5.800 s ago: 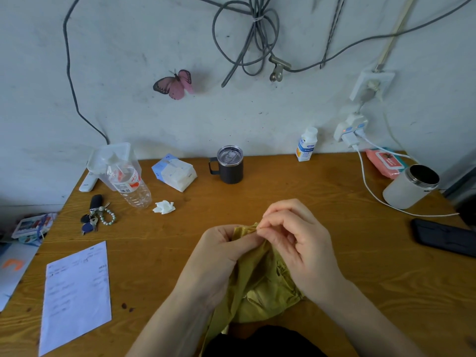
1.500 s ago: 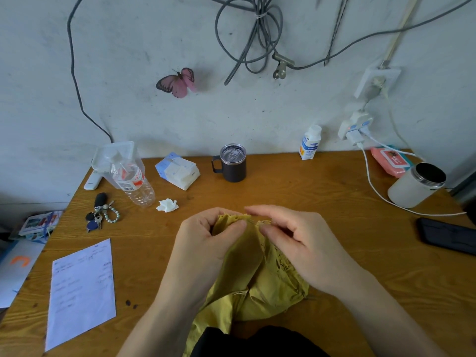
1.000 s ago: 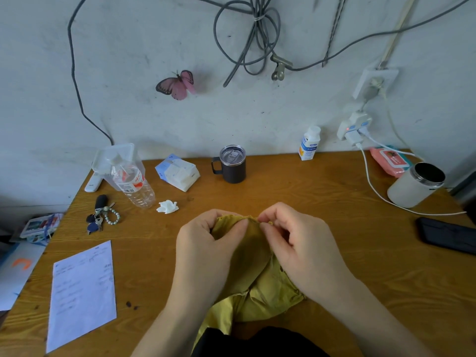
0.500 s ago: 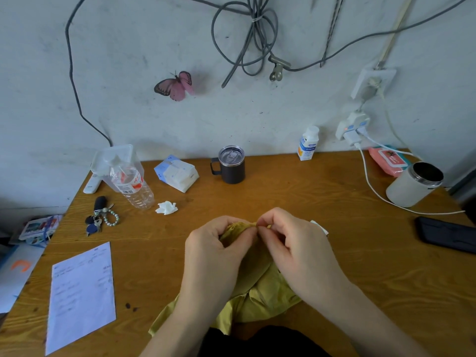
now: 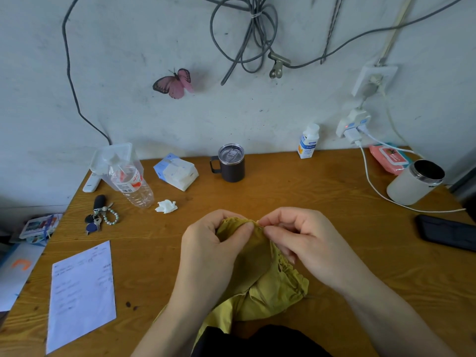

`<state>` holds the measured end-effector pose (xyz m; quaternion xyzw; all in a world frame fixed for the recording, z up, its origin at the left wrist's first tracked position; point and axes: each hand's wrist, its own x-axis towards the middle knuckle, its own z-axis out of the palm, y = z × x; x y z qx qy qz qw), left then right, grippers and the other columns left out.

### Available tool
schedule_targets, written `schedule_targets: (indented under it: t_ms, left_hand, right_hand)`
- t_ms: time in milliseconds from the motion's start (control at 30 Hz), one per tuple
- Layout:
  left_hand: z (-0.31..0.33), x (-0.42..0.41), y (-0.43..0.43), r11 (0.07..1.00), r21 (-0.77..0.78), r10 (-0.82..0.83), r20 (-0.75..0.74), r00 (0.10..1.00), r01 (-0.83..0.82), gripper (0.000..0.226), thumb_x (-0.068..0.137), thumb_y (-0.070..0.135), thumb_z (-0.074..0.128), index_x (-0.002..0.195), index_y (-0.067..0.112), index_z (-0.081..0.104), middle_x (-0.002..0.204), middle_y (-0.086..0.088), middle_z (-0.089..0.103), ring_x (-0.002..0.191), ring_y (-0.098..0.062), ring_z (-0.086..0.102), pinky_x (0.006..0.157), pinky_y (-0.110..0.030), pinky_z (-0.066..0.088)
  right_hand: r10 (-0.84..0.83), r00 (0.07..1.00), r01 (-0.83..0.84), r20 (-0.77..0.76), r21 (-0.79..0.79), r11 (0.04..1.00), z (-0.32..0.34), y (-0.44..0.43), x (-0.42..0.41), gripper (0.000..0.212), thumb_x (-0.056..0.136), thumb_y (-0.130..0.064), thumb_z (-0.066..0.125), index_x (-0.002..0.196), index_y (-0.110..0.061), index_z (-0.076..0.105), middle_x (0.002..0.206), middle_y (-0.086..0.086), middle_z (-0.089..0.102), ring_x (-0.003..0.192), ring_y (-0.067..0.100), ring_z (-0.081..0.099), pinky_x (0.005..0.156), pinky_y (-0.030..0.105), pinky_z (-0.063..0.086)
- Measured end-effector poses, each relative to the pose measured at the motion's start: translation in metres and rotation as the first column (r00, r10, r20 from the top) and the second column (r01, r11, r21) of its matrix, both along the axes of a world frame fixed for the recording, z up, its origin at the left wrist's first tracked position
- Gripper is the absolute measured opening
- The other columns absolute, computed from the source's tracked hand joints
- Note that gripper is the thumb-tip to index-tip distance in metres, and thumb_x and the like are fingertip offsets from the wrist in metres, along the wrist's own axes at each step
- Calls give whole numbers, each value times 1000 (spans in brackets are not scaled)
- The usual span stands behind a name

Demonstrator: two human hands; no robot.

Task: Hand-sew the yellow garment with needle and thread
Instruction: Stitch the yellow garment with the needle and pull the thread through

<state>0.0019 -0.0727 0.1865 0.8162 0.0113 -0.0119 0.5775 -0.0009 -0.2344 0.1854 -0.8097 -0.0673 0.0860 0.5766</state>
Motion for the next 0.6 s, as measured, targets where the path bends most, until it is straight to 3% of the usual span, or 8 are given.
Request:
schedule_targets:
  t_ms: [133, 267, 333, 600]
  left_hand:
    - [3, 1, 0, 997, -73, -24, -84, 996, 18, 14, 81, 16, 72, 68, 21, 73, 65, 4, 72, 61, -8, 67, 52, -15, 52]
    - [7, 8, 6, 951, -297, -187, -315, 931, 90, 5, 76, 18, 73, 73, 15, 76, 72, -10, 75, 69, -22, 72, 62, -28, 58]
    - [7, 11, 9, 896, -436, -271, -400, 875, 79, 13, 66, 21, 74, 72, 9, 77, 77, -17, 74, 71, -26, 72, 64, -32, 58]
    - [5, 14, 12, 776, -631, -402, -484, 777, 8, 29, 54, 17, 79, 78, 1, 76, 82, -20, 74, 72, -26, 72, 66, -33, 59]
  right_hand:
    - [48, 997, -42, -56, 107, 993, 0, -4, 2, 18, 92, -9, 54, 85, -18, 68, 47, -6, 49, 44, 8, 44, 52, 20, 42]
    - [122, 980, -81, -160, 241, 967, 0, -10, 4, 21, 90, -6, 55, 81, -17, 70, 48, -6, 48, 42, 8, 42, 49, 17, 39]
    - [162, 961, -86, -223, 317, 945, 0, -12, 5, 23, 89, -4, 56, 78, -18, 72, 48, -7, 48, 41, 6, 41, 46, 17, 38]
    - [214, 938, -67, -274, 462, 885, -4, -12, 4, 13, 80, -13, 61, 76, -18, 72, 48, -7, 46, 41, 5, 39, 45, 17, 36]
